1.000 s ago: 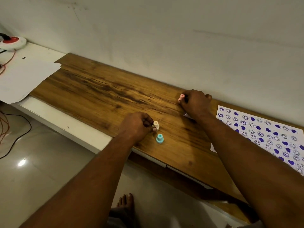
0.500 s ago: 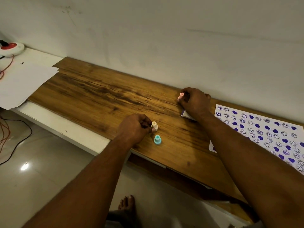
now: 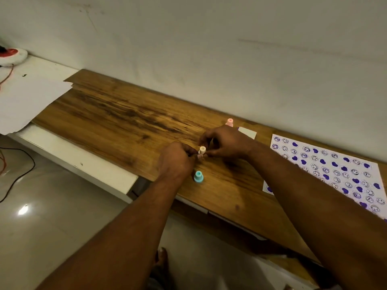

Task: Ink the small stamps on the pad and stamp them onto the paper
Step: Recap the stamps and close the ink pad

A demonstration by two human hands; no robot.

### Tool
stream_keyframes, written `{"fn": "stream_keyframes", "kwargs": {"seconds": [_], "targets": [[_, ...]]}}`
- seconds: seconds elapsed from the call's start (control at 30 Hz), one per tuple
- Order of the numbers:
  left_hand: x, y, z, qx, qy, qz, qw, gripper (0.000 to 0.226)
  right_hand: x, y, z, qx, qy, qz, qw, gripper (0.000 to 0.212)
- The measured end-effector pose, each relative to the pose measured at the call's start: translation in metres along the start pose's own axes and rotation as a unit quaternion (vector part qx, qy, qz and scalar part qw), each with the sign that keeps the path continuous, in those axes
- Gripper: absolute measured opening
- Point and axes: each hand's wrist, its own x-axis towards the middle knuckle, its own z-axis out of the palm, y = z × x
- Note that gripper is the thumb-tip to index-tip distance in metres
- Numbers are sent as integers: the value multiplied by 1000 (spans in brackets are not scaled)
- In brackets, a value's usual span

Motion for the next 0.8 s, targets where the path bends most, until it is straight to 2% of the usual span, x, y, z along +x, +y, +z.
{"fn": "stream_keyframes", "kwargs": {"seconds": [0.13, 0.2, 0.3, 0.4, 0.8], "targets": [[4, -3, 0, -21, -2, -8, 1000, 6, 2, 3, 7, -8, 25, 31, 999, 26], [6, -6, -1, -32, 2, -13, 999, 7, 4, 5, 11, -36, 97, 78, 992, 32], [8, -10, -2, -42, 11, -20, 999, 9, 4, 15, 8, -82, 221, 173, 956, 35], [9, -12, -2, -54, 8, -24, 998, 10, 0, 31, 5, -109, 281, 232, 925, 34], [9, -12, -1, -50, 13, -5, 999, 15, -9, 32, 1, -108, 265, 247, 926, 34]]}}
